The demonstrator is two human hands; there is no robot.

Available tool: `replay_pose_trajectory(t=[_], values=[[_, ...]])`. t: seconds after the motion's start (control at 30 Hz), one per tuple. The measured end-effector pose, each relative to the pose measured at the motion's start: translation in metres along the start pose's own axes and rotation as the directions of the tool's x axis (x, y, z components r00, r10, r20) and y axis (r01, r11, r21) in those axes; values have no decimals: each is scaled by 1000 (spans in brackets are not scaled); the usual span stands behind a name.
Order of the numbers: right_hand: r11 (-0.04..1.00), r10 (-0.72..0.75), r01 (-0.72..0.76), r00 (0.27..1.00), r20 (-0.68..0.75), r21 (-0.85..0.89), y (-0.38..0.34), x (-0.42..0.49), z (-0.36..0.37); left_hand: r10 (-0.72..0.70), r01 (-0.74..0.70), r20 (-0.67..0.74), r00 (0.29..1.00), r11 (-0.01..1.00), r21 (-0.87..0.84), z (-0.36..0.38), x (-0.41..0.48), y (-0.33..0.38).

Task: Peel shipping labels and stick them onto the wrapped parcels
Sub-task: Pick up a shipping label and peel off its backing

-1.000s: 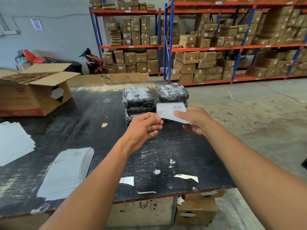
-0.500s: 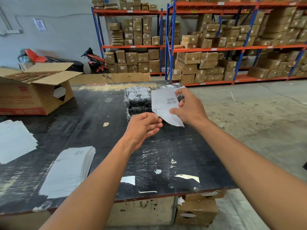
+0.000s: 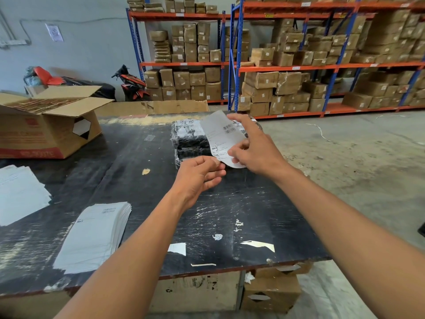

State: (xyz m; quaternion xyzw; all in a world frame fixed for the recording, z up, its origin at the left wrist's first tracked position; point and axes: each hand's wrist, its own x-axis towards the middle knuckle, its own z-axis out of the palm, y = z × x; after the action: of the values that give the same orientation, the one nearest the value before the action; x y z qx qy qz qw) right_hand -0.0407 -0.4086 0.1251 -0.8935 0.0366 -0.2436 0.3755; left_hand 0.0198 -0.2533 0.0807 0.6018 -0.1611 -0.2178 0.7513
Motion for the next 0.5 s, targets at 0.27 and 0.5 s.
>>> replay_pose_trajectory(t=[0.27,0.5], values=[[995,64,-59,995,73,-76,7,8,4,-5,5,8,1000,1000,1,1,0,0],[992,61,-85,969,241,91,10,9,4,-2,2,19,1000,1000,11,0,-2,2]])
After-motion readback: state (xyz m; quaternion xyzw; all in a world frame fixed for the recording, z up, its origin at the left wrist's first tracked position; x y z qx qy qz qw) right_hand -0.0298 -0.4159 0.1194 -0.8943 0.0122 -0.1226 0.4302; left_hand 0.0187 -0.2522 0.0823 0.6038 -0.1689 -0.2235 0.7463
